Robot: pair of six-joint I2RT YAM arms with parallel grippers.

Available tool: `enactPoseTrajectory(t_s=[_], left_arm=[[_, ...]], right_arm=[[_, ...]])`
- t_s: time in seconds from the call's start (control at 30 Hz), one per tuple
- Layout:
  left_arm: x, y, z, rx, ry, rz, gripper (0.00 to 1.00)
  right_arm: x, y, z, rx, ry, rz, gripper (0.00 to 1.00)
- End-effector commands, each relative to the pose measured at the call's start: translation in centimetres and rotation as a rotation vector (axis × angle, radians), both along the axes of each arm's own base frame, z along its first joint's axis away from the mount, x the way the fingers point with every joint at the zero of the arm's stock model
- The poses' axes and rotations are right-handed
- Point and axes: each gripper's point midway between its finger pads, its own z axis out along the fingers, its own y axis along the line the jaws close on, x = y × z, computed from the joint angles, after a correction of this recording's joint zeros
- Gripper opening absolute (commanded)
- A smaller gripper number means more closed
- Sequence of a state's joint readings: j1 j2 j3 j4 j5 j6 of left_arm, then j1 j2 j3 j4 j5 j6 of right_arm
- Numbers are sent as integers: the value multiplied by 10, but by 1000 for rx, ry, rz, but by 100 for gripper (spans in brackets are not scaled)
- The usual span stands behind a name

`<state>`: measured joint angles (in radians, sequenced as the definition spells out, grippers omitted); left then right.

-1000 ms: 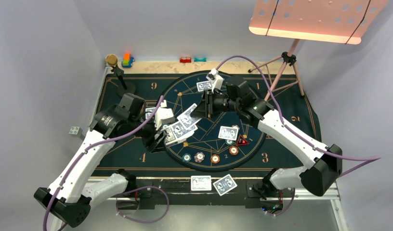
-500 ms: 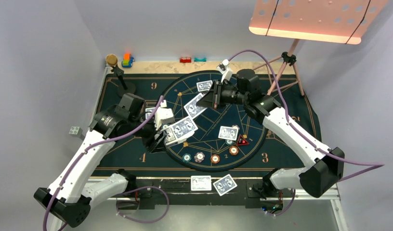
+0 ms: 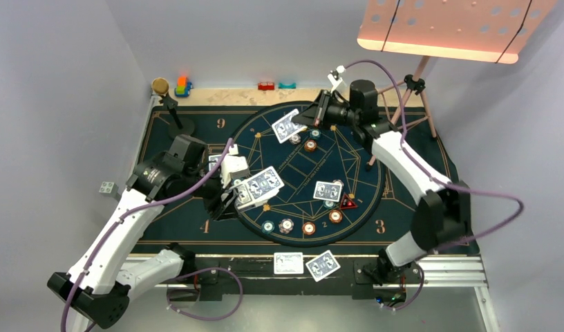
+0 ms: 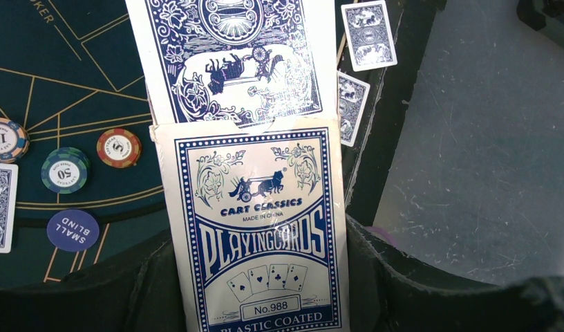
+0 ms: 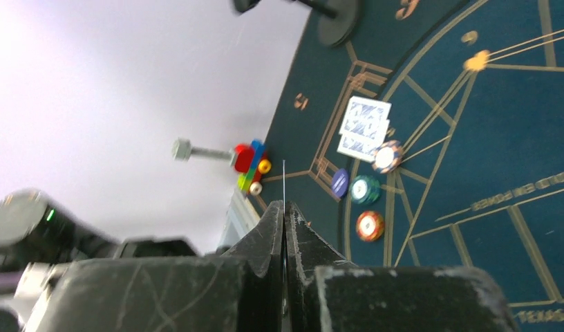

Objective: Distribute texas hold em gaming equipment

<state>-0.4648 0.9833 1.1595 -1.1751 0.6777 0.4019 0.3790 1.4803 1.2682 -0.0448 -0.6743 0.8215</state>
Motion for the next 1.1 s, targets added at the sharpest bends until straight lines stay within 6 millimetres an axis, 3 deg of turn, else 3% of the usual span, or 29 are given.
enactPoseTrajectory(t_s=[0.0,0.2,0.23,0.33,0.5,0.67,0.73,0.87,1.07], left_arm=[[-1,-6,22,-72,-48,-13,0],[-3,-7,25,-84,-49,-19,0],[-4,-7,26,-85,-47,-19,0],[-5,-7,28,-87,-52,-19,0],[-7,-5,29,-88,-55,-19,0],[-9,-5,30,-90,-56,-23,0],[-9,-5,30,-91,-54,-25,0],[-7,-6,29,-91,-47,-26,0],[-8,-7,28,-95,-46,-25,0]], right_arm=[[64,1,-17,48,43,-46,0],[161,1,-78,13,118,-143,0],[176,-1,-96,-3,141,-166,0],[208,-5,-118,-33,141,-228,0],[236,-9,-153,-68,176,-302,0],[241,-21,-186,-172,234,-380,33],[240,-24,-188,-235,230,-408,47],[231,-27,-175,-282,202,-430,62],[215,-41,-122,-337,104,-499,82]])
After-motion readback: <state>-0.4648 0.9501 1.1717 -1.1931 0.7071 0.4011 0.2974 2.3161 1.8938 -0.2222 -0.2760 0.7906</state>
